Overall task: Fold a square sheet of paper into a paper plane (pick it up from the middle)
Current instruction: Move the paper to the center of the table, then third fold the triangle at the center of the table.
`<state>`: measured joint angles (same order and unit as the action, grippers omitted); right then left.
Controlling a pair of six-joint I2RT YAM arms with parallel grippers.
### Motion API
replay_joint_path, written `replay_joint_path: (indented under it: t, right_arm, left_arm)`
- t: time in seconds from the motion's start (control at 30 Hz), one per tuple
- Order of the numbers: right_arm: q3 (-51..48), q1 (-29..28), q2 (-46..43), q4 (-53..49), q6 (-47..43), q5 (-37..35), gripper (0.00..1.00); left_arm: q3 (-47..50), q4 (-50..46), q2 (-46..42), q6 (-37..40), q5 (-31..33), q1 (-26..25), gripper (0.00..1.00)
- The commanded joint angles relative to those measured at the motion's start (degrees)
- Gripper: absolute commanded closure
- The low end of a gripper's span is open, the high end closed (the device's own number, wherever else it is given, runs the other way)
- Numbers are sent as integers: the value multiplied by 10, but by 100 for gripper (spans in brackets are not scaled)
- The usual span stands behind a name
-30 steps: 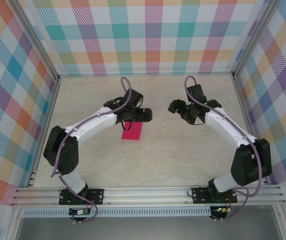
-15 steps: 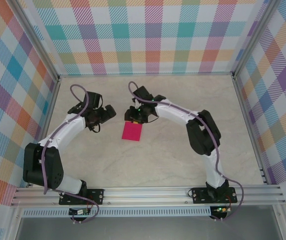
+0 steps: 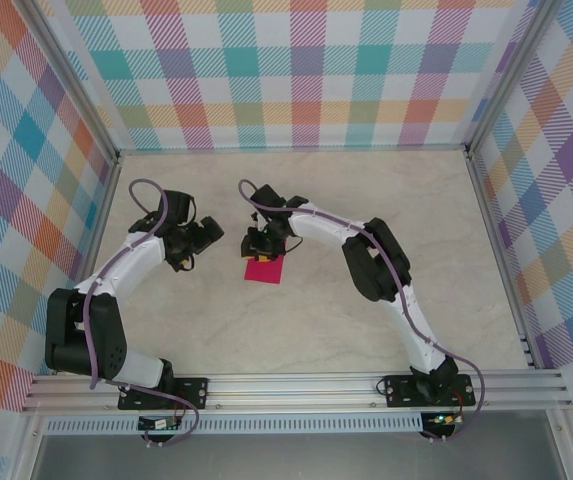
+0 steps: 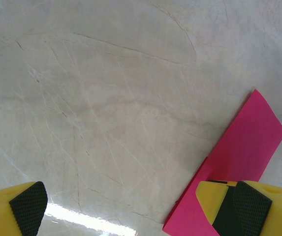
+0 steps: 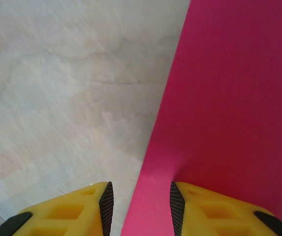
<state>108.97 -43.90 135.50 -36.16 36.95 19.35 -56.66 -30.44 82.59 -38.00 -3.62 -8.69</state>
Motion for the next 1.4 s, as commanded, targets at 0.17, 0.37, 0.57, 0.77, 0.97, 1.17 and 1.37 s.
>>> replay_joint_path:
  t: [0.17, 0.37, 0.57, 0.77, 0.97, 1.17, 1.37]
  right_arm:
    - [-137, -1, -78, -74, -251, 35, 60]
    - [-208, 9, -172, -33, -256, 47, 58]
    - [-312, 41, -283, 84, -80, 28, 52]
    - [-439, 83, -369, 141, 46, 9, 47]
    - [-504, 101, -407, 164, 95, 23, 41]
    - [-532, 105, -392, 198, 124, 61, 40]
    - [-530, 104, -372, 196, 128, 67, 41]
  left_arm:
    - [8, 18, 11, 2, -59, 8, 1]
    - [21, 84, 32, 3, -150, 6, 12]
    - [31, 165, 51, -2, -236, -34, 41]
    - [21, 237, 110, -22, -284, -108, 65]
    - [-12, 233, 179, -24, -262, -160, 82]
    - [0, 230, 213, -25, -253, -164, 89]
    - [1, 201, 234, -7, -228, -164, 90]
